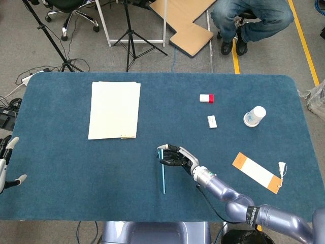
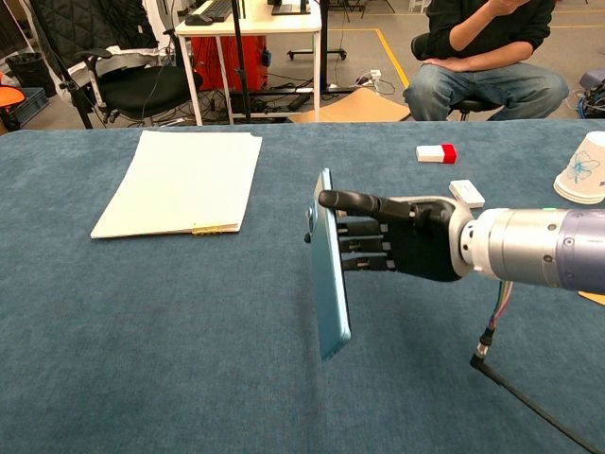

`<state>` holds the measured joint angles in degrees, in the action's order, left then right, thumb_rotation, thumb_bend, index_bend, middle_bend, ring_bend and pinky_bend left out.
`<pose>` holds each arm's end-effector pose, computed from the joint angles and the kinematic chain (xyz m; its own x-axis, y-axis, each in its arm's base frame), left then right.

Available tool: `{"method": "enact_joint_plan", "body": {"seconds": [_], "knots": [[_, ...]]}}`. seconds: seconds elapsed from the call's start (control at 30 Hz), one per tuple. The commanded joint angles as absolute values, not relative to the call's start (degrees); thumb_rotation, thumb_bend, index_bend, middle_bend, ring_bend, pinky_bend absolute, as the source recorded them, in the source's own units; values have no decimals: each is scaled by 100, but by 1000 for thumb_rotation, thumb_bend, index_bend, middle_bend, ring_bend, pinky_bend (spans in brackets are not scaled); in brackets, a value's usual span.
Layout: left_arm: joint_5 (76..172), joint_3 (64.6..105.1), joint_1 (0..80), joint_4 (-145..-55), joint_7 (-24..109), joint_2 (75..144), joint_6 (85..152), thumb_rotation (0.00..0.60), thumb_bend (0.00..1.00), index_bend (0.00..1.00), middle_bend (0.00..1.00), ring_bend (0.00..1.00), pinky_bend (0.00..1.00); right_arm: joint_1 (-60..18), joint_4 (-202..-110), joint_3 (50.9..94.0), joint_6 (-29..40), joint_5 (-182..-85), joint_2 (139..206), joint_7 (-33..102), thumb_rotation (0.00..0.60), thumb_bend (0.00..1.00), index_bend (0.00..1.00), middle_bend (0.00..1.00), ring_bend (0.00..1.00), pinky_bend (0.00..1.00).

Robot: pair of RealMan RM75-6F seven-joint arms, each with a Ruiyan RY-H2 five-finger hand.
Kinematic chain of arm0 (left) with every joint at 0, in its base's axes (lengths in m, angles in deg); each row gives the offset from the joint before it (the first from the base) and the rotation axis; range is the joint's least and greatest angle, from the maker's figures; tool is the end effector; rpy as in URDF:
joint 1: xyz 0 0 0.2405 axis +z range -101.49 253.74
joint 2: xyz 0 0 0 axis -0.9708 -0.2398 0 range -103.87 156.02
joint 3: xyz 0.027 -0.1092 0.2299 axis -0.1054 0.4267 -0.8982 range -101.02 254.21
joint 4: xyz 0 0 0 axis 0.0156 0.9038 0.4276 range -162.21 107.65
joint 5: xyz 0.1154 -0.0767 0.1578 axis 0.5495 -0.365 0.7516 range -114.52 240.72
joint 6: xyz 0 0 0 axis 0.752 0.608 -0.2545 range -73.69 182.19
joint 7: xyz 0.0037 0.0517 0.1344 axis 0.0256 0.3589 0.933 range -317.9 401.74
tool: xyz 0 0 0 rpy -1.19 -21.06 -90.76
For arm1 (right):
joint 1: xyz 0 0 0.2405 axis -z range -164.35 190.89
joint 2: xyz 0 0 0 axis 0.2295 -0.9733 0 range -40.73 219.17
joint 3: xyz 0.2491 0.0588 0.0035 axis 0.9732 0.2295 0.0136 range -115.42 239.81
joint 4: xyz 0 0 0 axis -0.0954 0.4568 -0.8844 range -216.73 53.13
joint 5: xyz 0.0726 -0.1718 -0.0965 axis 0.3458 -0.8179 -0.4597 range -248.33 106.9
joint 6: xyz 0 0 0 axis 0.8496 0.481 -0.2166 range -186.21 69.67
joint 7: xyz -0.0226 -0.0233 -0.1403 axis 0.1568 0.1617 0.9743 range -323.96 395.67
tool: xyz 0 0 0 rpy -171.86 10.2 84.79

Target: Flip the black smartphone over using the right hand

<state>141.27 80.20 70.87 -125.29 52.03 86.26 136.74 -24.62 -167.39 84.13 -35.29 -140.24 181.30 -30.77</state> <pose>-0.3142 0.1835 0.1742 0.5087 0.0530 0.8593 0.8530 0.1038 -0.5114 -0.1217 -0.3175 -0.0660 -0.8145 -0.5494 0.1862 -0.5116 0.5290 -0.6770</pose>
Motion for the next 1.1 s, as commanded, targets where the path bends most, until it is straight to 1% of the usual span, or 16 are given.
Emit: {"method": "enact_joint_plan", "body": {"seconds": [0.03, 0.17, 0.23, 0.27, 0.3, 0.37, 0.43, 0.47, 0.57, 0.67, 0.9, 1.0, 1.1], "knots": [[14138, 8018, 7090, -12523, 5198, 8627, 13684, 600, 0, 0, 0, 0, 0, -2387, -16486, 8419, -3656, -14391, 18261, -3325, 600, 293, 481, 536, 220, 223], [14158, 8010, 7086, -12511, 5203, 8638, 13682, 600, 0, 0, 0, 0, 0, -2321, -16281, 8315, -3490, -14758, 18357, -3476, 600, 310, 476, 528, 220, 224], [14182, 8008, 7082, -12499, 5195, 8648, 13688, 600, 0, 0, 0, 0, 0, -2299, -16192, 8248, -3354, -14941, 18381, -3530, 600, 324, 447, 492, 217, 224], [14190, 8008, 7081, -12492, 5193, 8653, 13692, 600, 0, 0, 0, 0, 0, -2297, -16155, 8217, -3298, -15010, 18387, -3523, 600, 328, 420, 459, 208, 222], [14208, 8008, 7079, -12482, 5186, 8662, 13701, 600, 0, 0, 0, 0, 0, -2294, -16083, 8159, -3186, -15130, 18395, -3469, 600, 332, 360, 390, 180, 211], [14242, 8006, 7080, -12464, 5170, 8678, 13721, 600, 0, 0, 0, 0, 0, -2286, -15975, 8057, -2990, -15304, 18408, -3375, 600, 332, 235, 250, 98, 160], [14280, 8006, 7083, -12445, 5144, 8694, 13750, 600, 0, 0, 0, 0, 0, -2270, -15847, 7949, -2736, -15467, 18421, -3275, 600, 332, 149, 153, 30, 93], [14297, 8006, 7086, -12437, 5130, 8701, 13765, 600, 0, 0, 0, 0, 0, -2264, -15772, 7900, -2611, -15527, 18433, -3204, 600, 331, 113, 109, 7, 58], [14336, 7997, 7090, -12416, 5102, 8713, 13782, 600, 0, 0, 0, 0, 0, -2239, -15484, 7756, -2160, -15697, 18468, -2795, 600, 304, 69, 41, 0, 6], [14357, 7990, 7089, -12408, 5105, 8718, 13784, 600, 0, 0, 0, 0, 0, -2208, -15284, 7687, -1833, -15711, 18480, -2404, 600, 282, 57, 19, 0, 0], [14403, 7979, 7091, -12423, 5118, 8726, 13804, 600, 0, 0, 0, 0, 0, -2111, -15151, 7657, -1241, -15572, 18354, -1658, 600, 255, 56, 15, 0, 0], [14429, 7976, 7090, -12429, 5117, 8728, 13813, 600, 0, 0, 0, 0, 0, -2042, -15264, 7683, -869, -15598, 18159, -1407, 600, 221, 57, 15, 0, 0], [14453, 7974, 7091, -12424, 5101, 8730, 13825, 600, 0, 0, 0, 0, 0, -1950, -15323, 7657, -334, -15822, 17924, -893, 600, 150, 57, 15, 0, 0]]}}
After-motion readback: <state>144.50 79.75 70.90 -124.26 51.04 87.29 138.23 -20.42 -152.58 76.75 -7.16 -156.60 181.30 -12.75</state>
